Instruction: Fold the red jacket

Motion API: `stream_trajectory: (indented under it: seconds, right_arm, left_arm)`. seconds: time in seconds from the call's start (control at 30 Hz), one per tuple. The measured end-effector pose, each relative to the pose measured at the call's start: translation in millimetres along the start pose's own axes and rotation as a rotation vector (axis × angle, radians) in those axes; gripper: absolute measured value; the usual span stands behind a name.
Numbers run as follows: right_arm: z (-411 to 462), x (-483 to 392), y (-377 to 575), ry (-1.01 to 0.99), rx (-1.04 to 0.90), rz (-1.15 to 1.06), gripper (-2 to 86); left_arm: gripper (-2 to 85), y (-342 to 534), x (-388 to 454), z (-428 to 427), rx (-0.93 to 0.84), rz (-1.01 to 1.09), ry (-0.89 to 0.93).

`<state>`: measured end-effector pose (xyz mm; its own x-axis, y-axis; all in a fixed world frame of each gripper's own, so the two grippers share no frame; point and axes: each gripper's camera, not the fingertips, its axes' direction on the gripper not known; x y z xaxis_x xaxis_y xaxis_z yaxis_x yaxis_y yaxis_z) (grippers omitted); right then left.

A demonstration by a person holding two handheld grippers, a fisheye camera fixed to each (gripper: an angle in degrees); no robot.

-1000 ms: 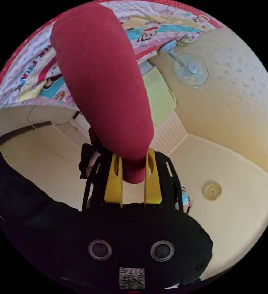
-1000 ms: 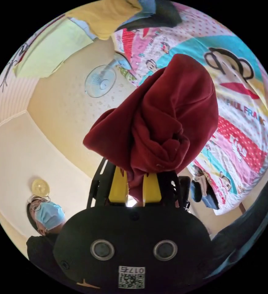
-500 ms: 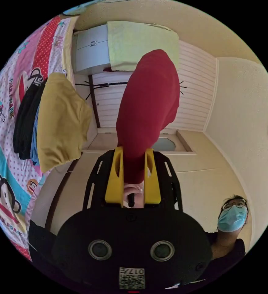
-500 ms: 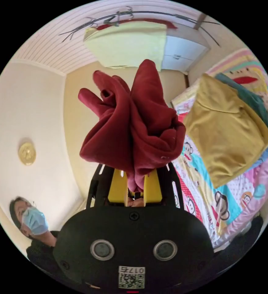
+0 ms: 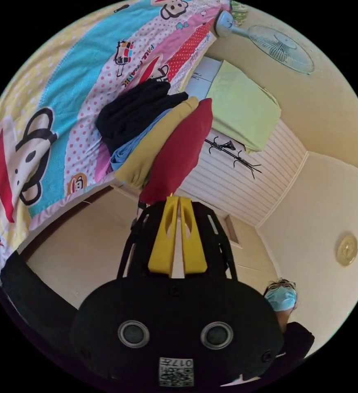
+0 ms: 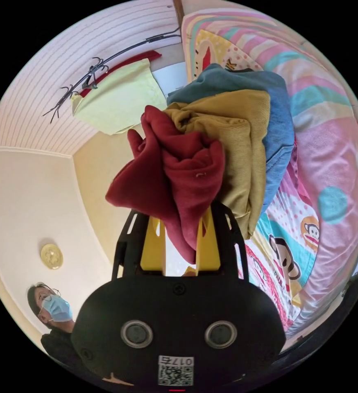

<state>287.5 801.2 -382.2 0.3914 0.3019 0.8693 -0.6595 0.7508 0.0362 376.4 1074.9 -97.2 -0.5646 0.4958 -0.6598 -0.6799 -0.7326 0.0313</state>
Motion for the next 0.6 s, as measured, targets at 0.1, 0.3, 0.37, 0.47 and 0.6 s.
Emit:
stream_trajectory:
  seconds: [0.1, 0.3, 0.37, 0.47, 0.6]
  right_arm:
    - [4.2, -9.4, 2.8, 0.003, 0.0, 0.057, 14.4]
    - [-15.8, -45.0, 17.4, 0.089, 0.003, 0.162, 14.3]
    - [-25.4, -58.2, 22.3, 0.135, -0.018, 0.222, 13.8]
    - [-35.8, -82.4, 46.8, 0.312, -0.044, 0.266, 13.0]
    - [-16.3, -96.7, 103.8, 0.416, -0.162, 0.303, 11.3]
  left_arm:
    - [-0.9, 28.4, 16.2, -48.5, -0.005, 0.034, -0.002]
    - [-1.0, 113.3, 38.7, -156.0, 0.085, 0.106, 0.016]
    - [-1.0, 145.7, 37.8, -191.2, 0.15, 0.134, 0.065]
    - [-1.0, 209.1, 21.6, -249.1, 0.31, 0.121, 0.165]
    - [-1.0, 313.3, 1.8, -310.2, 0.561, 0.21, 0.268]
